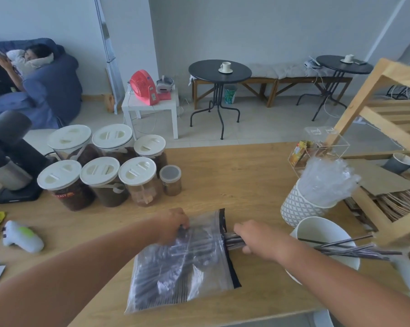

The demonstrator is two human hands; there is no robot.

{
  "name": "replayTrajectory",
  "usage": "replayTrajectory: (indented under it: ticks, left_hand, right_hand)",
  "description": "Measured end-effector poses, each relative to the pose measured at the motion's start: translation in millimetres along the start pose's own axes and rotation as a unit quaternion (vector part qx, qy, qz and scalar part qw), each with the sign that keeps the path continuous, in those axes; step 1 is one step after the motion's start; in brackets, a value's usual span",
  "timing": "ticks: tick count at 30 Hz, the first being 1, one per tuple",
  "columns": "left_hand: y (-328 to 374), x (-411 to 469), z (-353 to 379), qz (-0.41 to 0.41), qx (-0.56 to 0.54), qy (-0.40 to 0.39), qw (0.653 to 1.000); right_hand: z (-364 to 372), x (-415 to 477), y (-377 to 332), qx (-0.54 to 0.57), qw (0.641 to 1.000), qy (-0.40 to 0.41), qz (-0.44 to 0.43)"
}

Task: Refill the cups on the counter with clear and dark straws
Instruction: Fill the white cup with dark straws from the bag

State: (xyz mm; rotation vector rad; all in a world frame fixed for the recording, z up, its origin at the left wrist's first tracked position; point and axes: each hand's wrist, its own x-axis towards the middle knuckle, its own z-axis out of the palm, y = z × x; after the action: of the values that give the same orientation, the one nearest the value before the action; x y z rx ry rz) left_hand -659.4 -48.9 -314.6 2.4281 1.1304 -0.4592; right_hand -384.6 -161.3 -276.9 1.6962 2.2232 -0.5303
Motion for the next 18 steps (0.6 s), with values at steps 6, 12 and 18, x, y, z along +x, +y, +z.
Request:
replayTrajectory:
  ticks: [6,12,18]
  left_hand:
    - [72.4,1.8,-30.8,0.102,0.010,0.151,0.983]
    - [171.2,19.7,-45.4,0.188,0.056,0.126,0.972]
    - [212.7,41.1,-54.1,0.190,-0.083,0.130,0.970]
  right_hand:
    - [-22.1,-28.4,20.8,-0.057,0.996,0.016,0.065]
    - [-58.6,-70.5,30.4,-0.090,0.987,0.023,0.130]
    - [-87.4,-133.8,54.8,-0.130,0.978,0.094,0.134]
